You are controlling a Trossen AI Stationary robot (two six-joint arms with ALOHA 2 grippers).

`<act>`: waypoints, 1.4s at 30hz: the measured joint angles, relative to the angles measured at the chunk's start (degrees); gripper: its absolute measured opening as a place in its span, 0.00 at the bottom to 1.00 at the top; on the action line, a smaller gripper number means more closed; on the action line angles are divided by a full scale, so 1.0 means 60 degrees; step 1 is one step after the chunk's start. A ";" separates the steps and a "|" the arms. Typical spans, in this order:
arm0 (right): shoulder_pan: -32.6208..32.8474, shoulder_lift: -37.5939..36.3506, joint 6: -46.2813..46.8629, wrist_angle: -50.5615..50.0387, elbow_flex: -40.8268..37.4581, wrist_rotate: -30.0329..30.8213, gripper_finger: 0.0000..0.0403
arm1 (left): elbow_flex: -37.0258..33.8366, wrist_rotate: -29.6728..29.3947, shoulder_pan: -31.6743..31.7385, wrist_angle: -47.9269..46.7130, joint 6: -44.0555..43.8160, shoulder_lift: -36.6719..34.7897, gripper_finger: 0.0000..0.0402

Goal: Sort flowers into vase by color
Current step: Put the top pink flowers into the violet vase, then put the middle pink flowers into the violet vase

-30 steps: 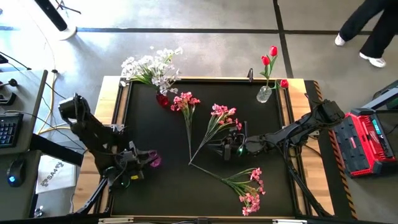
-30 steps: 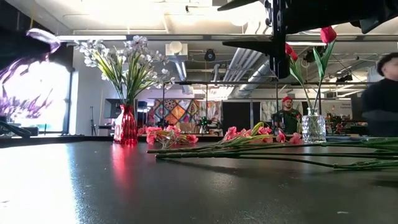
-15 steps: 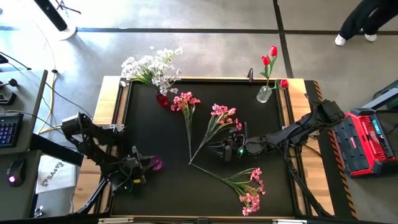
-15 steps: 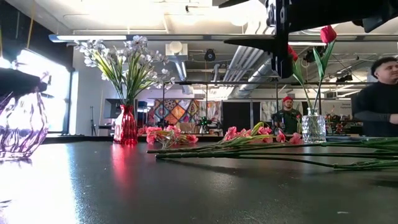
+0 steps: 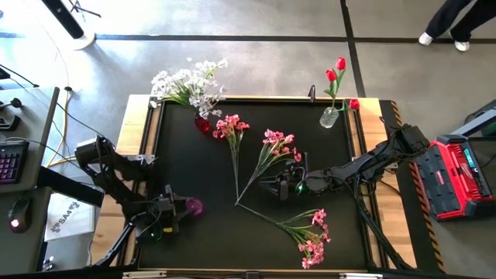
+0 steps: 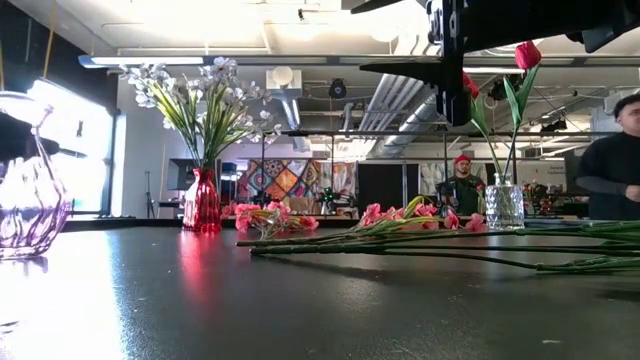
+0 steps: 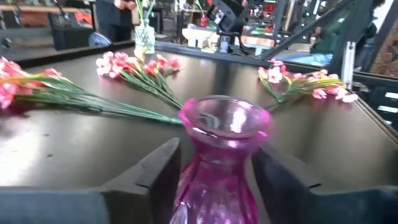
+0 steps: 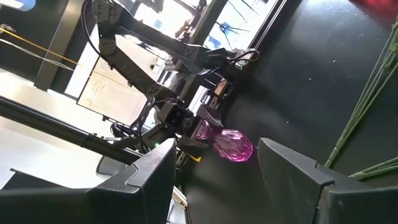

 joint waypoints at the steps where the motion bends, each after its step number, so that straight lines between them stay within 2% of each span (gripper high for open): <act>1: -0.0004 0.0000 -0.0001 0.0000 0.0000 -0.0003 0.53 | 0.0000 0.0097 -0.0004 -0.0005 0.0000 -0.0095 0.48; 5: -0.0004 0.0000 -0.0003 0.0000 0.0000 -0.0003 0.53 | 0.0000 0.0517 -0.0004 -0.0055 0.0300 -0.0636 0.59; 9: -0.0004 0.0000 -0.0014 0.0000 0.0000 0.0000 0.53 | 0.0000 0.0645 -0.0004 -0.0049 0.1176 -0.1526 0.65; 15: -0.0004 0.0000 0.0074 -0.0008 0.0000 -0.0005 0.53 | 0.0000 0.1629 0.0051 -0.0123 0.2964 -0.3477 0.67; 24: 0.0000 0.0000 0.1597 -0.1064 0.0000 -0.0025 0.53 | 0.0000 0.2714 0.0736 -0.1139 0.3556 -0.5822 0.67; 33: 0.0000 0.0000 0.1731 -0.1301 0.0000 -0.0282 0.53 | 0.0000 0.3819 0.2277 -0.1364 0.4204 -0.7042 0.66; 42: 0.0000 0.0000 0.2276 -0.1318 0.0000 -0.1008 0.53 | 0.0342 0.6901 0.5386 -0.1620 0.3362 -0.6938 0.66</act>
